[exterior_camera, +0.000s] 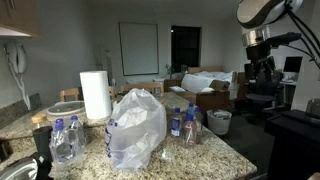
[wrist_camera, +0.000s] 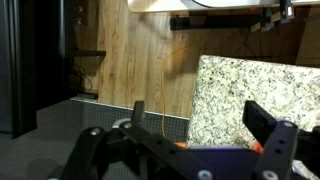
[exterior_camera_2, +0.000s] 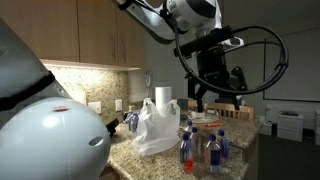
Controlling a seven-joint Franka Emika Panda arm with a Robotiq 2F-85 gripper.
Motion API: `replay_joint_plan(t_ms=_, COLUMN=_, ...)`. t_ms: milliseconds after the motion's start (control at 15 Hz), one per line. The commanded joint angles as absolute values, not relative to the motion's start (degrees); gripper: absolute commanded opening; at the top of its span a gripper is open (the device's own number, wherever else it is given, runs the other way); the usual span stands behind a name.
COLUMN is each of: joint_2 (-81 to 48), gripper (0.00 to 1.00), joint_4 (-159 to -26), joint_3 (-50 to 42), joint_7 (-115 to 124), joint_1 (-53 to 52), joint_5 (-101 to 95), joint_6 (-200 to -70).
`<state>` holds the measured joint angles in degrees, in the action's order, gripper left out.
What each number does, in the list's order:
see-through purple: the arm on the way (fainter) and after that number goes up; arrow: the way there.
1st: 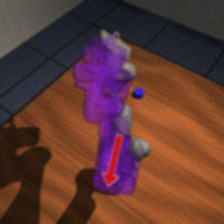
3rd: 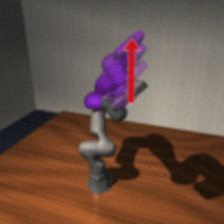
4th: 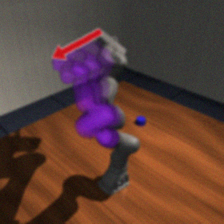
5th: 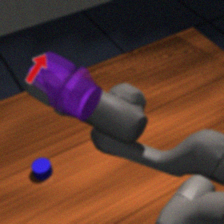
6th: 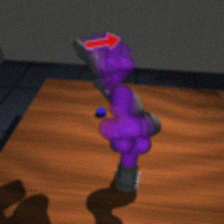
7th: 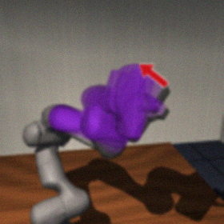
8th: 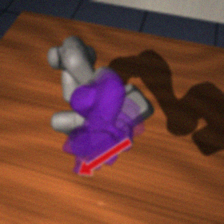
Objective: Put the water bottles into the plastic bag.
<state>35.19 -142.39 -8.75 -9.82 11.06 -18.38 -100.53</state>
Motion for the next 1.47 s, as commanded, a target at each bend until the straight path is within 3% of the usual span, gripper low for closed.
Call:
replay_joint_plan(t_ms=0, joint_2=35.23, gripper=1.0, joint_4=-142.28, joint_3=-9.33, joint_7=-9.51, joint_1=10.32, joint_5=-18.67, joint_6=-100.3)
replay_joint_plan(t_ms=733, joint_2=35.23, gripper=1.0, joint_4=-142.28, joint_3=-9.33, joint_7=-9.51, joint_1=10.32, joint_5=-18.67, joint_6=-100.3)
replay_joint_plan(t_ms=1400, joint_2=31.93, gripper=1.0, joint_4=-140.37, joint_3=-8.48, joint_7=-10.24, joint_1=2.61, joint_5=-8.51, joint_6=-111.97)
